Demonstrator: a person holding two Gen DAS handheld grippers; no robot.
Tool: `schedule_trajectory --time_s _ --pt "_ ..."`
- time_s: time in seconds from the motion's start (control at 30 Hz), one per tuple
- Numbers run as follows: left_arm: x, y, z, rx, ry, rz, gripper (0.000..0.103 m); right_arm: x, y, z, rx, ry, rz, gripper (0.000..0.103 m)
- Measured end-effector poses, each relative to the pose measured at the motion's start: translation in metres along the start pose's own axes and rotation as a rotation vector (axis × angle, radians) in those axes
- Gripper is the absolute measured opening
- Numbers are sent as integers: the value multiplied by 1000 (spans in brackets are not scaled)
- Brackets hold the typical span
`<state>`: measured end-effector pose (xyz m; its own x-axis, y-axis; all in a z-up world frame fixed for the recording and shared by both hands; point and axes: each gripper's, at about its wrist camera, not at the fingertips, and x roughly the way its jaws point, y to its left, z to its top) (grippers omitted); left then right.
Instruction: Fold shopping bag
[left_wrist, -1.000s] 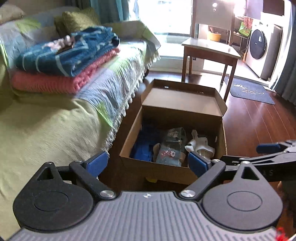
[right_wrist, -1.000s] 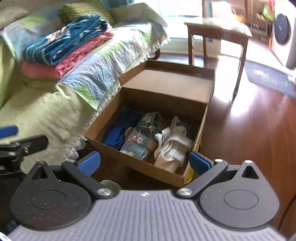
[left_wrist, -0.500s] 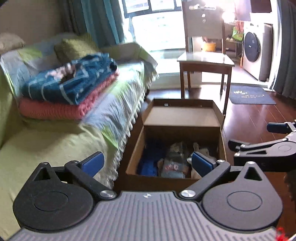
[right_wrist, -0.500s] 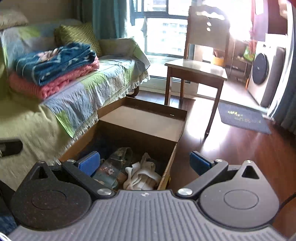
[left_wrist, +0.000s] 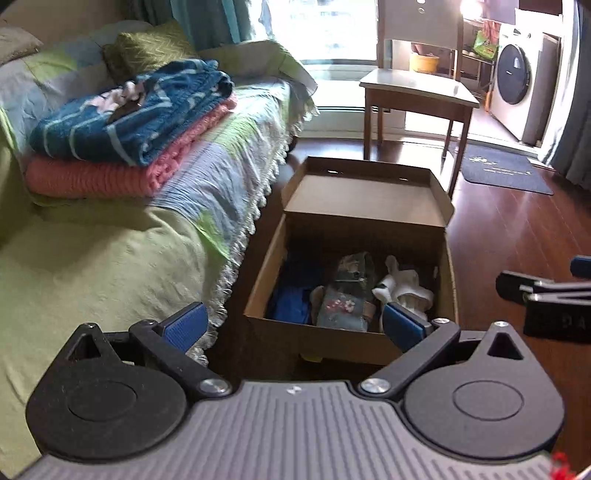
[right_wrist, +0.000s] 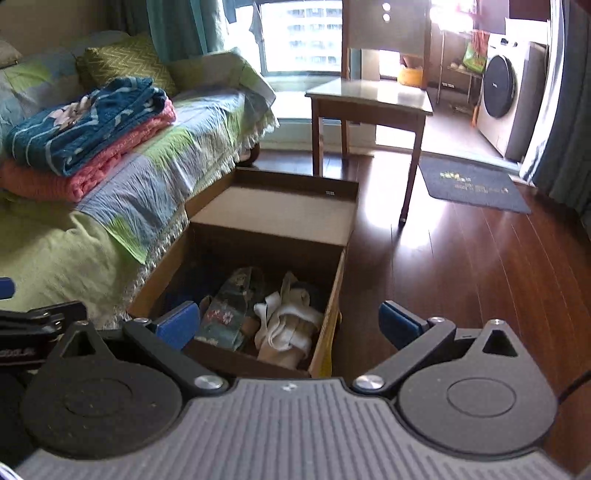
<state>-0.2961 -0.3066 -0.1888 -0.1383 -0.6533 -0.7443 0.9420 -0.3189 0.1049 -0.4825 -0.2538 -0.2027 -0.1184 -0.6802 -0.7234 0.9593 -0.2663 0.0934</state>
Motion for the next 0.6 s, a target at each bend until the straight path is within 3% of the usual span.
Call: schedule_trajectory --time_s 0.37,0.6 --pt "22 -5 2 4 56 -84 102 -3 -6 -14 74 112 -104 102" --pt "54 -8 -2 26 140 -77 102 32 -8 -21 124 245 -75 102"
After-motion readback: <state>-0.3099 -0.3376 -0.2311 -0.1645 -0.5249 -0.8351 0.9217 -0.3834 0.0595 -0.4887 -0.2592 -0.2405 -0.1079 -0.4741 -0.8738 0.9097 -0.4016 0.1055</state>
